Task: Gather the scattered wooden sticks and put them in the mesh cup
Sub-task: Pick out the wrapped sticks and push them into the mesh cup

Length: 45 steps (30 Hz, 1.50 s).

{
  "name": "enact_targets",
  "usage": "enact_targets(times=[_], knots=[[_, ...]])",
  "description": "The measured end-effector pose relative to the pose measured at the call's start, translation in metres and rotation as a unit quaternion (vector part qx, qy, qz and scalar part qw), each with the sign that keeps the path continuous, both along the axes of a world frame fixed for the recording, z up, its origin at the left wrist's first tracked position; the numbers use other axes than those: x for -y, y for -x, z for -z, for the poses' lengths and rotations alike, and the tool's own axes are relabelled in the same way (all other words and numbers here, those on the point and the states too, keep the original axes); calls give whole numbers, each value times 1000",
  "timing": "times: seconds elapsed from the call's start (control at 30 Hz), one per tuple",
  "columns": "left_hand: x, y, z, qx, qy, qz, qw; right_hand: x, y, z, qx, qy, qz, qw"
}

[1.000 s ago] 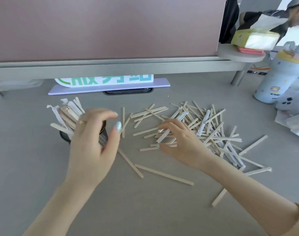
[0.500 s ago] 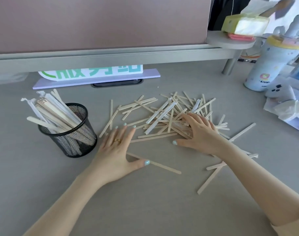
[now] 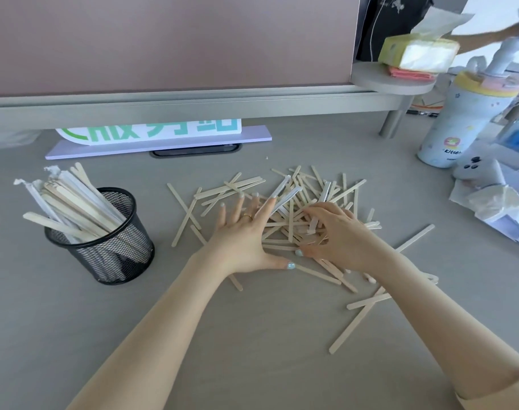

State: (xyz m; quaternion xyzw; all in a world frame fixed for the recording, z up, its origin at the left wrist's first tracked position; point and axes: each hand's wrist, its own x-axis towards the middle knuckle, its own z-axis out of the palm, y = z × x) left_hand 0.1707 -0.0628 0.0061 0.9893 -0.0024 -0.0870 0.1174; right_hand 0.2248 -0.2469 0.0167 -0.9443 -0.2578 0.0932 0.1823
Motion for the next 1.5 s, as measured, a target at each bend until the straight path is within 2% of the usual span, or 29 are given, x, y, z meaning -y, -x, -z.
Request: enact_targets(times=[0.07, 0.2, 0.43, 0.63, 0.77, 0.9, 1.13, 1.23, 1.5], knots=[[2, -2, 0, 8, 7, 3, 1000, -1, 1, -1, 9, -19, 1, 1000], [1, 2, -9, 83, -17, 10, 996, -4, 2, -2, 24, -25, 1, 999], [-2, 13, -23, 71, -43, -6, 997, -6, 9, -4, 48, 19, 61, 997], [-7, 12, -21, 46, -40, -7, 998, -10, 16, -5, 74, 15, 15, 997], [-12, 17, -25, 5, 12, -17, 1000, -2, 13, -11, 17, 33, -43, 998], [-13, 18, -28, 19, 14, -26, 999, 7, 5, -11, -23, 25, -85, 996], [-7, 16, -23, 58, -26, -36, 997, 6, -3, -4, 28, 3, -79, 996], [-8, 15, -22, 45, -21, -53, 997, 5, -2, -4, 32, -4, -78, 996], [-10, 14, -25, 0, 13, -82, 997, 7, -6, 1, 117, 35, -59, 991]])
